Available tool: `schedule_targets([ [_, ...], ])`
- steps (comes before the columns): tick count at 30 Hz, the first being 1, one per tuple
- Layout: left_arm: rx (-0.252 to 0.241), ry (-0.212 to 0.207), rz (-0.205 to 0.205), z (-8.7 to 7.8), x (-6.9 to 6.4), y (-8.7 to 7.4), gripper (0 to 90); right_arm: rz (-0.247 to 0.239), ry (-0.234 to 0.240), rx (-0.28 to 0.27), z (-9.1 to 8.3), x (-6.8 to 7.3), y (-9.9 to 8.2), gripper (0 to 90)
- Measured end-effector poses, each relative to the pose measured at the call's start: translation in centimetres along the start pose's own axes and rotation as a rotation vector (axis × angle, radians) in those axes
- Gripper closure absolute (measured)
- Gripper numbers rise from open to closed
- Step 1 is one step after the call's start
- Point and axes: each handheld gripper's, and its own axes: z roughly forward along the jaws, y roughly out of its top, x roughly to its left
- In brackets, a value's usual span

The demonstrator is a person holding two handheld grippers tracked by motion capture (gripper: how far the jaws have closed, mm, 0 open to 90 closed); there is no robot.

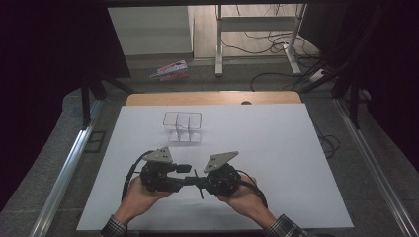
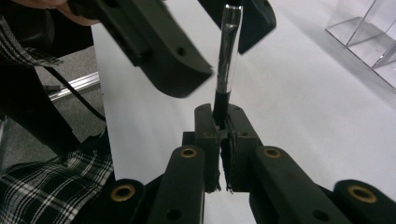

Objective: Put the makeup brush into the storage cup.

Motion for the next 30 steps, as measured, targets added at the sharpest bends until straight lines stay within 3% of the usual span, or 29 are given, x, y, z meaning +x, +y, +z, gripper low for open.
schedule_targets([
  [6,0.002,-0.029,0.034,0.5,-0.3,0.3,84.6,0.009,-0.008,-0.001,0.1,0.0,0.0,85.0],
  [14,-0.003,-0.013,0.055,0.3,-0.5,0.4,85.8,0.023,-0.001,-0.017,0.1,-0.1,0.0,83.9],
  [17,-0.012,0.002,0.056,0.0,-0.5,0.4,85.7,0.036,0.001,-0.026,0.0,-0.3,-0.1,72.8],
  [19,-0.016,0.013,0.054,-0.2,-0.5,0.4,85.7,0.038,-0.011,-0.036,-0.1,-0.6,-0.2,53.2],
  [21,-0.019,0.025,0.053,-0.4,-0.4,0.4,85.7,0.039,-0.015,-0.038,-0.1,-0.6,-0.3,48.2],
  [22,-0.022,0.038,0.054,-0.6,-0.3,0.4,85.7,0.044,-0.022,-0.047,-0.1,-0.8,-0.4,36.2],
  [23,-0.022,0.038,0.054,-0.6,-0.3,0.4,85.7,0.044,-0.022,-0.047,-0.1,-0.8,-0.4,36.2],
  [24,-0.025,0.044,0.052,-0.7,-0.3,0.4,85.7,0.048,-0.023,-0.054,-0.1,-0.9,-0.5,26.3],
  [25,-0.026,0.052,0.055,-0.8,-0.2,0.4,85.7,0.048,-0.023,-0.054,-0.1,-0.9,-0.5,26.3],
  [26,-0.027,0.058,0.054,-0.9,-0.2,0.4,85.7,0.050,-0.027,-0.070,-0.1,-0.9,-0.7,17.3],
  [27,-0.028,0.064,0.054,-0.9,-0.1,0.4,85.7,0.050,-0.027,-0.070,-0.1,-0.9,-0.7,17.3],
  [30,-0.026,0.082,0.054,-1.0,0.0,0.3,85.7,0.051,-0.034,-0.065,-0.1,-0.9,-0.9,6.4],
])
